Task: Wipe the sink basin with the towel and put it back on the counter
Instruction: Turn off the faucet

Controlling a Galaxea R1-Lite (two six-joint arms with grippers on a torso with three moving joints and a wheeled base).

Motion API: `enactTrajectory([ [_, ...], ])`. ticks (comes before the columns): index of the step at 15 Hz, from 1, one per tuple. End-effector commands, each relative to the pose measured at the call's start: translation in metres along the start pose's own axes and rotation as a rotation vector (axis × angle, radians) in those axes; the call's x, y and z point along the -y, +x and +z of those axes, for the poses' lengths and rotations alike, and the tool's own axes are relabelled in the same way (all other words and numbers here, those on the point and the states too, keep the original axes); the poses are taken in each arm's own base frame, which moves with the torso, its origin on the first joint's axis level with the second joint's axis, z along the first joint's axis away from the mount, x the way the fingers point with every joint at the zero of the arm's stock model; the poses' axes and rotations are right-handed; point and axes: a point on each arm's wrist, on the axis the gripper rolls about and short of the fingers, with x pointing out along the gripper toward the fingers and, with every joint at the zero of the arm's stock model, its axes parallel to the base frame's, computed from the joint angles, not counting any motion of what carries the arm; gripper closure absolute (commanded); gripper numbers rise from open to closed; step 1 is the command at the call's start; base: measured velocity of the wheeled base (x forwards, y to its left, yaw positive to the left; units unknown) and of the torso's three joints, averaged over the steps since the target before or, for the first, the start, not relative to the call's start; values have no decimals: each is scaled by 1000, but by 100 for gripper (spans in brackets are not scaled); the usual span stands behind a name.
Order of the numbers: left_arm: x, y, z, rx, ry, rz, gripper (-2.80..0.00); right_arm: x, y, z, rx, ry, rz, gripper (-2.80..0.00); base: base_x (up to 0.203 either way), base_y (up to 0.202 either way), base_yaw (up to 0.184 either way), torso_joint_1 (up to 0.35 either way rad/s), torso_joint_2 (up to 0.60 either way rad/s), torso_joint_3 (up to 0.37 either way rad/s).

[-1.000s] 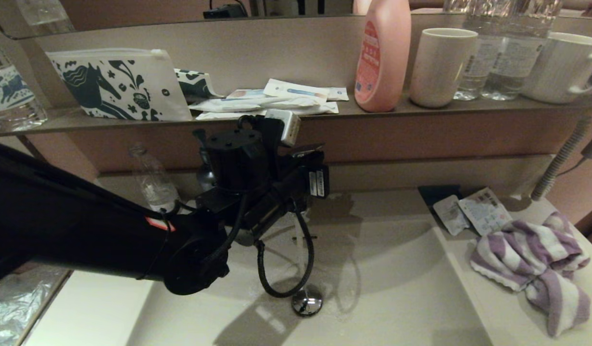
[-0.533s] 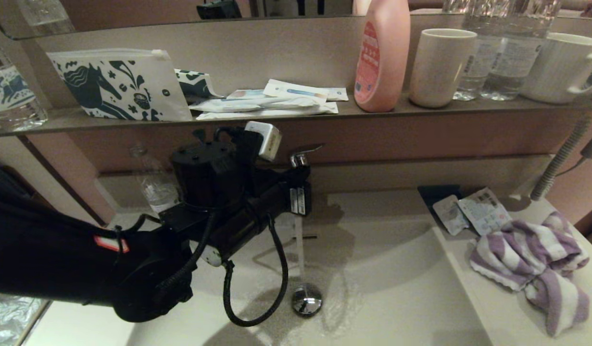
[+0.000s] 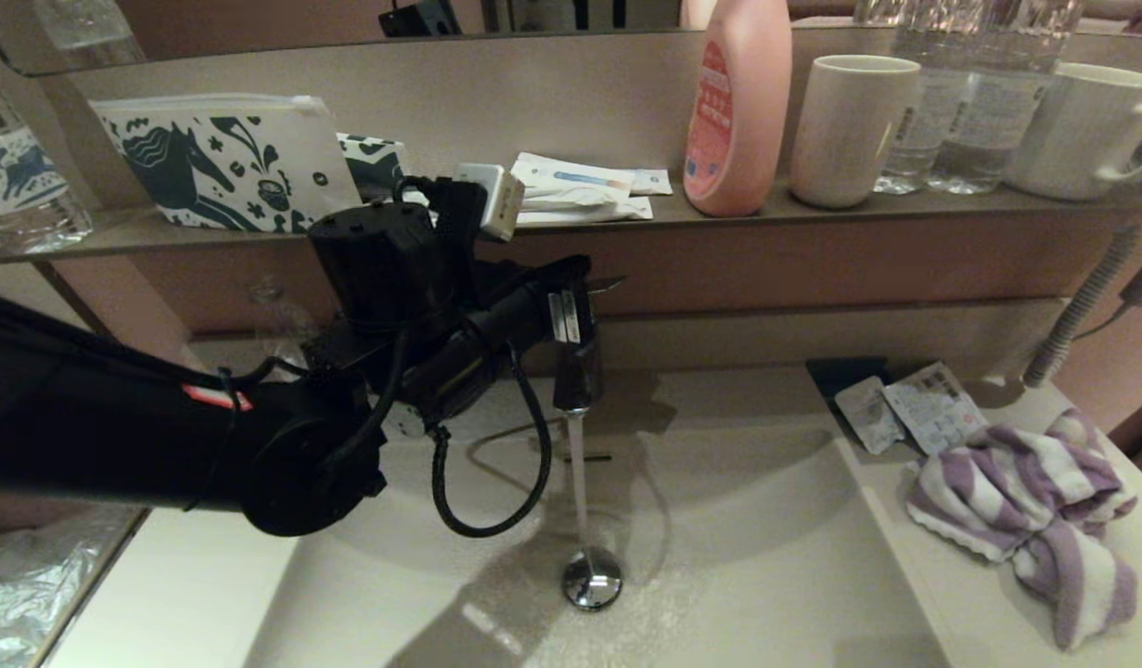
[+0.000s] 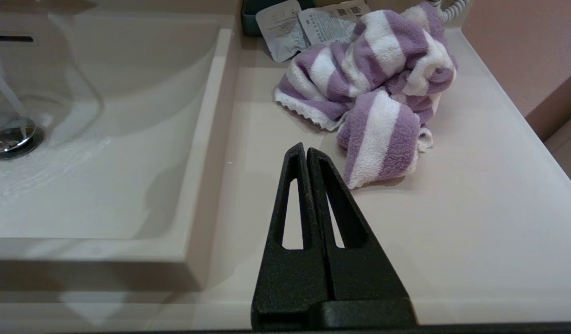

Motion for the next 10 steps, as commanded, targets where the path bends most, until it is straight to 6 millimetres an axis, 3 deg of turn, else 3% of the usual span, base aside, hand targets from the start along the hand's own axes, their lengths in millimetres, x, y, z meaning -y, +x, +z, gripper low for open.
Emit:
enactTrajectory([
  [1, -1, 10, -5, -23, 3, -13, 0, 0, 0, 0, 1, 0, 1, 0, 0, 0, 0, 0, 0, 0],
  [5, 1, 23, -10, -27, 3, -23, 0, 0, 0, 0, -1, -1, 1, 0, 0, 0, 0, 0, 0, 0],
  [10, 8, 24, -19, -52, 1, -42, 0, 0, 0, 0, 1, -1, 0, 0, 0, 0, 0, 0, 0, 0],
])
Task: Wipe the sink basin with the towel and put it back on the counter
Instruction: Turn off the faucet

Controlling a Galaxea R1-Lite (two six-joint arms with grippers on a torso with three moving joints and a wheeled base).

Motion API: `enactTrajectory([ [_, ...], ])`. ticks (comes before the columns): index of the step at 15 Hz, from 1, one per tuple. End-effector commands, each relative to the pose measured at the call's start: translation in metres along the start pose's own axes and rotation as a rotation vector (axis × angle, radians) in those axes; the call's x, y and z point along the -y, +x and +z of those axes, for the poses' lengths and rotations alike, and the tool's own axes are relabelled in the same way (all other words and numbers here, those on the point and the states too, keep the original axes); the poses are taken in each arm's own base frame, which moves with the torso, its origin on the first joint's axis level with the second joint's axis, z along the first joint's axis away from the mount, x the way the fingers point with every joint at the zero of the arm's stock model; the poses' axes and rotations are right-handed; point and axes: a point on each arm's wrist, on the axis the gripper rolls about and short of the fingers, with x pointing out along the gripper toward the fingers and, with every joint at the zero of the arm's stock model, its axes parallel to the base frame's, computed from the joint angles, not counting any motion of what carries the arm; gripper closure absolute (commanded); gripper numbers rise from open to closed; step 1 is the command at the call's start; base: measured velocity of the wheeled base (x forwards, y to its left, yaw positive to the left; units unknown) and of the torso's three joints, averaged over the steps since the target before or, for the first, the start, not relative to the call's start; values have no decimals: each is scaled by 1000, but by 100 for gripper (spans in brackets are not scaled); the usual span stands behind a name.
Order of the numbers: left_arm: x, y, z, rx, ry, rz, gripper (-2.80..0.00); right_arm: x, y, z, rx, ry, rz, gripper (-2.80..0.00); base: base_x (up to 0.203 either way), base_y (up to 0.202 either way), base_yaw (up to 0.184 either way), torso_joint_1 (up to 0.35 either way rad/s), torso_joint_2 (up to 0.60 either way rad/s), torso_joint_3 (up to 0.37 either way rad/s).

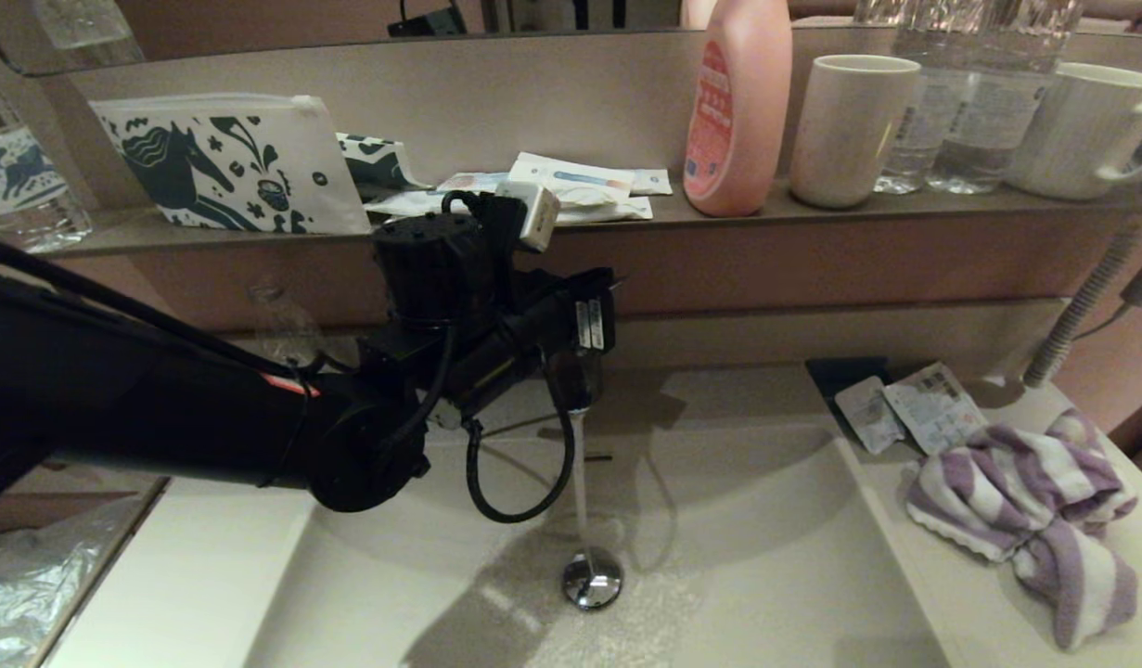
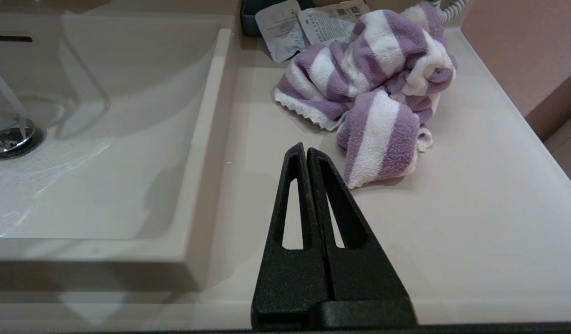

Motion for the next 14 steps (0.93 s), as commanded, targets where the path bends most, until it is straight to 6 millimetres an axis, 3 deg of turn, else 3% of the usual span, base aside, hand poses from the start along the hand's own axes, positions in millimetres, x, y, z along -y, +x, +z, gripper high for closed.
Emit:
enactTrajectory([
  [1, 6, 2, -6, -15, -2, -15, 0, 0, 0, 0, 1, 1, 1, 0, 0, 0, 0, 0, 0, 0],
  [8, 33, -9, -29, -100, 7, -70, 0, 0, 0, 0, 1, -1, 1, 0, 0, 0, 0, 0, 0, 0],
  [10, 30, -11, -18, -72, 10, -58, 0, 0, 0, 0, 1, 0, 1, 0, 0, 0, 0, 0, 0, 0],
  [12, 15, -16, -3, -33, 32, -21, 0, 0, 0, 0, 1, -1, 1, 0, 0, 0, 0, 0, 0, 0],
  [14, 10, -32, 12, -27, 34, -12, 0, 0, 0, 0, 1, 0, 0, 0, 0, 0, 0, 0, 0, 0],
])
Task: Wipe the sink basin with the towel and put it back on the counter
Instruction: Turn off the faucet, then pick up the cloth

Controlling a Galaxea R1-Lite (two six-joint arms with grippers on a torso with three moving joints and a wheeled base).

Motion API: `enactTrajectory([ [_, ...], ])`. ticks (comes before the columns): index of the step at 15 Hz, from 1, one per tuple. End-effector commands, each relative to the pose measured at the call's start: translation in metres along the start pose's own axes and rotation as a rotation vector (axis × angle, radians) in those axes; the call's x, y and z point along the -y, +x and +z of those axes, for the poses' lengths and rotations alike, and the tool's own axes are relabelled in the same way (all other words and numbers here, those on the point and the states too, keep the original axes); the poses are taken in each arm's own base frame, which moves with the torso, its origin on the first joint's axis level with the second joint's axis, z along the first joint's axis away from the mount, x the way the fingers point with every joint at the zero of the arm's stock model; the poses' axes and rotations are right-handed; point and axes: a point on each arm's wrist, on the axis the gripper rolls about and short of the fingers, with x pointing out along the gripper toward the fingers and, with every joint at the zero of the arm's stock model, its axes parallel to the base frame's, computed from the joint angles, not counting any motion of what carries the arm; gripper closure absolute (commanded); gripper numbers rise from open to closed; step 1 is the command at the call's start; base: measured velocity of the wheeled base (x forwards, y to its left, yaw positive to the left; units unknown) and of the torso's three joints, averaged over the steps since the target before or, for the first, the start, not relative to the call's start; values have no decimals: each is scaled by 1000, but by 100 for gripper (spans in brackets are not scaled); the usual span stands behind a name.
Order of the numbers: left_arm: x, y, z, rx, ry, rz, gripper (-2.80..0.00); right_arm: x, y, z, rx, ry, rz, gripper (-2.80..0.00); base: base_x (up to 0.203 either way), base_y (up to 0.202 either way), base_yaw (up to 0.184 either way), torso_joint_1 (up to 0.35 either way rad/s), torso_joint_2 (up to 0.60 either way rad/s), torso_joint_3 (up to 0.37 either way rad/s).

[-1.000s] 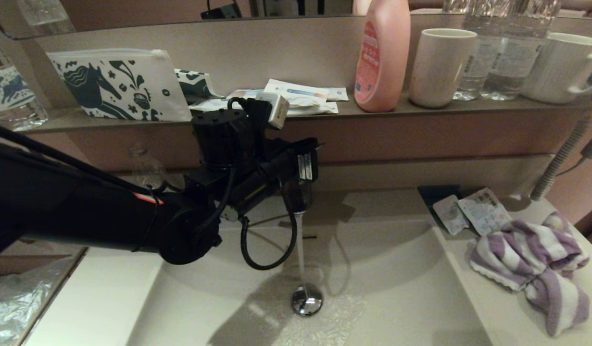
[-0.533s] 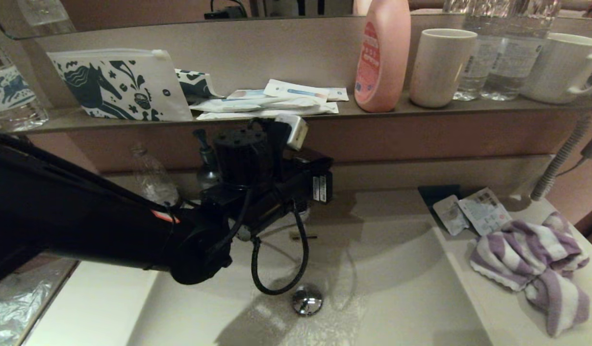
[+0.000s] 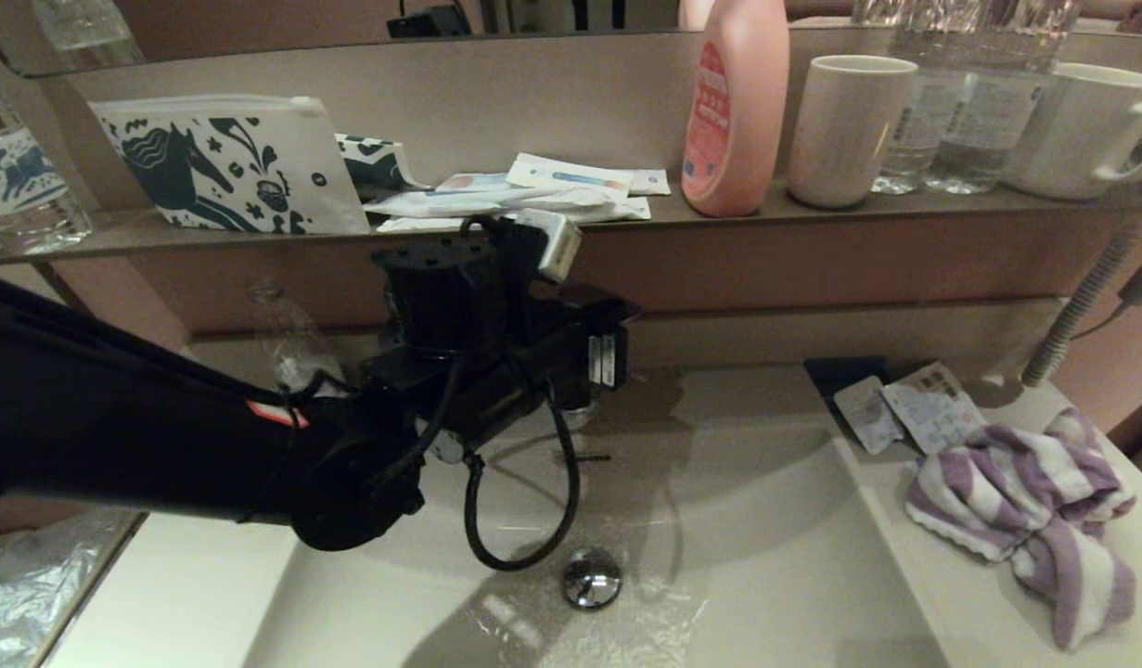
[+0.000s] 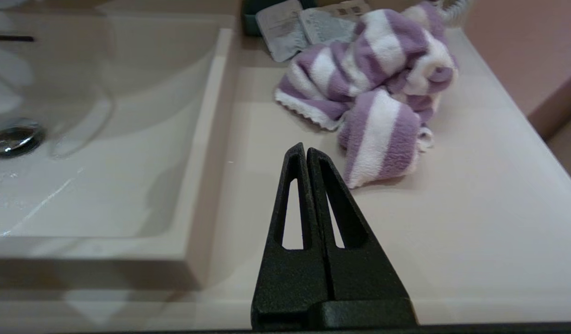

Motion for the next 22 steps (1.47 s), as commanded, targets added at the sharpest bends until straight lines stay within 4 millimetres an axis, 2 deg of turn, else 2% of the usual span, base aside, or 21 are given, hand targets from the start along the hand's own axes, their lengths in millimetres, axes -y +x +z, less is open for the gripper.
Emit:
enactTrajectory([
  [1, -5, -31, 17, 15, -1, 3, 0, 0, 0, 0, 1, 0, 1, 0, 0, 0, 0, 0, 0, 0],
  [5, 8, -103, -17, -137, 19, -58, 0, 0, 0, 0, 1, 0, 1, 0, 0, 0, 0, 0, 0, 0],
  [9, 0, -169, -26, -134, 25, -16, 0, 0, 0, 0, 1, -1, 1, 0, 0, 0, 0, 0, 0, 0],
  [11, -9, -196, -31, -117, 24, 19, 0, 0, 0, 0, 1, -1, 1, 0, 0, 0, 0, 0, 0, 0],
  [14, -35, -235, -25, -28, 69, 187, 0, 0, 0, 0, 1, 1, 1, 0, 0, 0, 0, 0, 0, 0],
  [18, -65, -273, -7, 82, 132, 538, 0, 0, 0, 0, 1, -1, 1, 0, 0, 0, 0, 0, 0, 0],
  [20, -66, -301, 0, 167, 163, 698, 0, 0, 0, 0, 1, 0, 1, 0, 0, 0, 0, 0, 0, 0],
  [22, -53, -329, -5, 224, 185, 769, 0, 0, 0, 0, 1, -1, 1, 0, 0, 0, 0, 0, 0, 0],
])
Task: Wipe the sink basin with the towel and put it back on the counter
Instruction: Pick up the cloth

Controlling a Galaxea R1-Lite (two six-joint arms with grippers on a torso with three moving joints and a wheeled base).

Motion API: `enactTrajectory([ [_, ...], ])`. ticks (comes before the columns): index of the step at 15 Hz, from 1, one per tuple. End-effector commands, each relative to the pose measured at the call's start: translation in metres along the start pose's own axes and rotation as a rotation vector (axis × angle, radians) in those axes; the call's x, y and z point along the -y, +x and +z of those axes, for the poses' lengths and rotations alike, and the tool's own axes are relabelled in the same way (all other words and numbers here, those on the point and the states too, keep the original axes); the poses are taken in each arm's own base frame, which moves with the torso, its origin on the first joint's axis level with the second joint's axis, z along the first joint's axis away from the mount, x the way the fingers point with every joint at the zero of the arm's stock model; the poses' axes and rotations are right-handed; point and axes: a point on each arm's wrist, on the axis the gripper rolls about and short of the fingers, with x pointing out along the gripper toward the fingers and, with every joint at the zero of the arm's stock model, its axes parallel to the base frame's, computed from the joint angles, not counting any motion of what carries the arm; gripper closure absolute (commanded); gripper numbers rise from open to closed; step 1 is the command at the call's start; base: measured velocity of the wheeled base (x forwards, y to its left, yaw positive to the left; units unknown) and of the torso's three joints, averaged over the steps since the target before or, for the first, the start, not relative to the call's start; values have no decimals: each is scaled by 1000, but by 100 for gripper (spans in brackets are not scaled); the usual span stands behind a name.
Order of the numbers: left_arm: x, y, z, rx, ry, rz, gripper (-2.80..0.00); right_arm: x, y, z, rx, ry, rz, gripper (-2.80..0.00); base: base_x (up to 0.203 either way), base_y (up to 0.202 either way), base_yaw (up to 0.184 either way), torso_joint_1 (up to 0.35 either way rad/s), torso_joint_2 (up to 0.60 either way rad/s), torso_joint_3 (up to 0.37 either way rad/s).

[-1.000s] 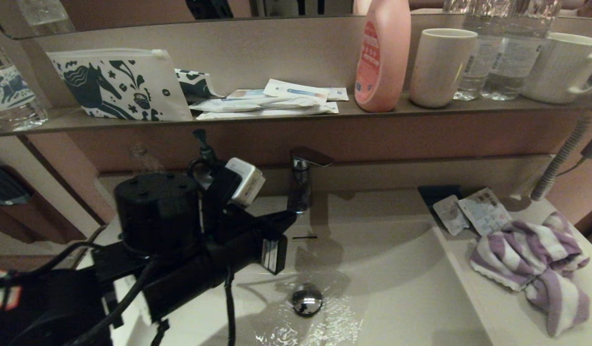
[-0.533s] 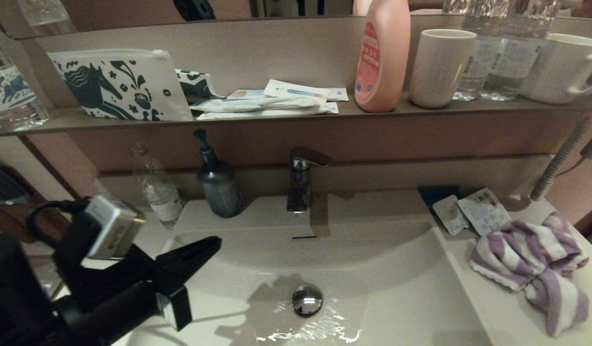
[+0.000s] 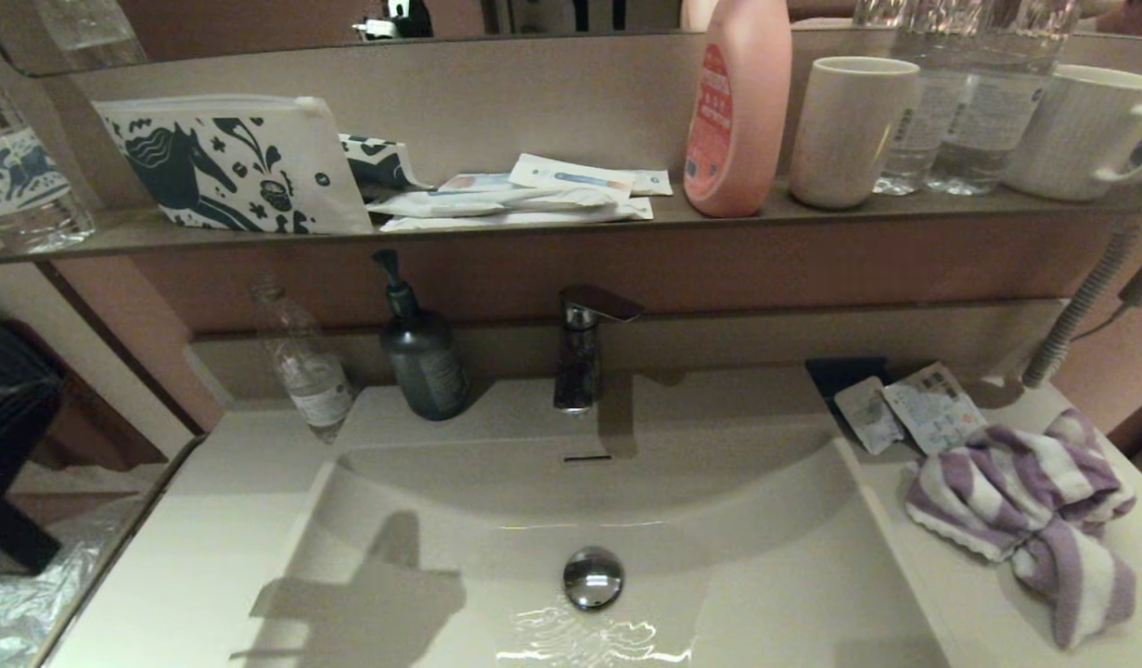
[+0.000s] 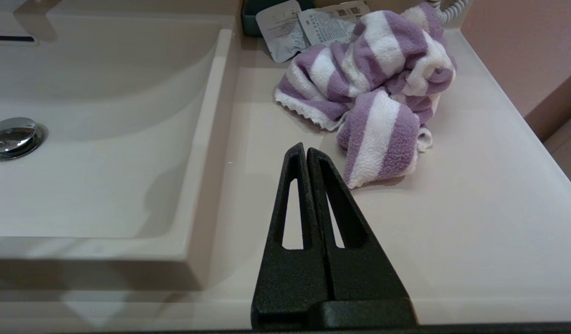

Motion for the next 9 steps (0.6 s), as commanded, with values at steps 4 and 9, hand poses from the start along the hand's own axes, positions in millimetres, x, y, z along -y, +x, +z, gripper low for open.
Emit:
enactTrajectory([
  [4, -10, -86, -18, 93, -7, 98, 0, 0, 0, 0, 1, -1, 1, 0, 0, 0, 0, 0, 0, 0],
  [9, -2, -129, -66, -71, -129, -15, 0, 0, 0, 0, 1, 1, -1, 0, 0, 0, 0, 0, 0, 0],
])
